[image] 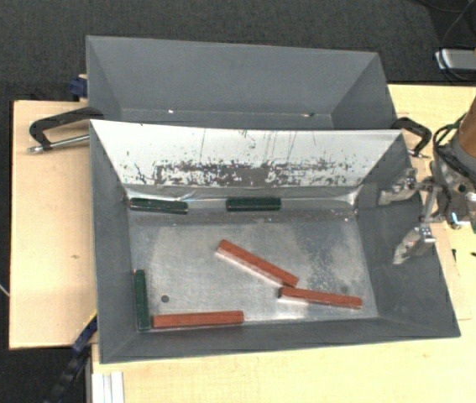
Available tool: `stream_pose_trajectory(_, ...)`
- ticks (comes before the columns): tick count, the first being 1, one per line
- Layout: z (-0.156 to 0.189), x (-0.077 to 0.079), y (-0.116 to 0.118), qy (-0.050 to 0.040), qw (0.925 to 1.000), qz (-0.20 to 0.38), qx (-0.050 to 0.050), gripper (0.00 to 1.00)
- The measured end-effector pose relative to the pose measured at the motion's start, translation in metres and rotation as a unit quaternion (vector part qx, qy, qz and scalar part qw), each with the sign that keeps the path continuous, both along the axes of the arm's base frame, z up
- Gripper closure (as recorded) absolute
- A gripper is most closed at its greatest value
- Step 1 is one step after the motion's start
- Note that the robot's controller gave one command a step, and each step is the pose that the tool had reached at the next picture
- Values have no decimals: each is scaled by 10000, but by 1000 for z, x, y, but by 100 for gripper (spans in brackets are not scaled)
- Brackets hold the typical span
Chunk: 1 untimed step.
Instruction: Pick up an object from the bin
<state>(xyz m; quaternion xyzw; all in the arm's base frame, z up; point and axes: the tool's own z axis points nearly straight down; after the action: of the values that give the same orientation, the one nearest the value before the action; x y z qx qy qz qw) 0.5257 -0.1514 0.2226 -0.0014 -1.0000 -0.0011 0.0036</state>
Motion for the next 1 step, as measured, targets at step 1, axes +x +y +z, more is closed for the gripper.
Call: stream_pose_trajectory(1, 5, 2, 1, -44, 10000, 13, -9, 0)
